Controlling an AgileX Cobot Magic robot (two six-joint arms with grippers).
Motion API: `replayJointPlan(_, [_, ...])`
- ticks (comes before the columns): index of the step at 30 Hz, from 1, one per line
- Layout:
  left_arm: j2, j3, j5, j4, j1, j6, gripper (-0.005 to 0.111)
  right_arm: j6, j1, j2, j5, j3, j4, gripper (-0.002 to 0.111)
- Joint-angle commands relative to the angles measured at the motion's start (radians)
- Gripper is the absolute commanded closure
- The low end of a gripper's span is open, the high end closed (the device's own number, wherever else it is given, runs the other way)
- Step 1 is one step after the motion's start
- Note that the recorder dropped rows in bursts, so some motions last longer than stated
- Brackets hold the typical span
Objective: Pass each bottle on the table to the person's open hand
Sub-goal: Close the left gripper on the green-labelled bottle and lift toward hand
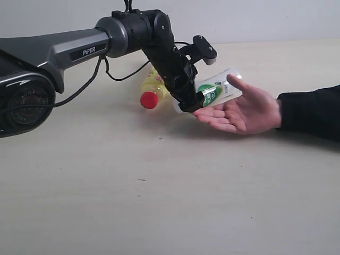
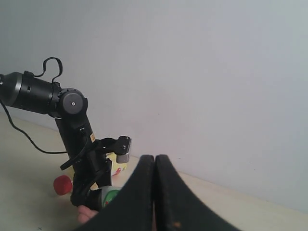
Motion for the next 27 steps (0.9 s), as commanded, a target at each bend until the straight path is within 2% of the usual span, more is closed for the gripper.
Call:
replayJointPlan(1, [-0.004,0.000,0.036,-0.004,-0.003,-0.004,0.035,0.001,-0.003,-0.004,-0.008,0.002,0.001,0.108])
replayJointPlan(5, [-0.004,0.000,0.040,-0.007,-0.003,-0.004,0.049,0.001,-0.003,-0.004,-0.008,0.002,0.001,0.108])
replayJointPlan(13, [-0.006,0.000,0.040,-0.020,-0.003,-0.004,0.095,0.001,-0.003,-0.004,-0.008,0.002,0.001,0.108])
replayJointPlan(16, [-0.015,0.000,0.040,-0.020,-0.003,-0.004,0.107,0.001,-0.003,-0.004,-0.008,0.002,0.001,0.108])
replayJointPlan(27, [-0.065,0.000,0.040,-0.020,-0.003,-0.006,0.107,0.001,-0.003,-0.004,-0.008,0.002,0.001,0.108])
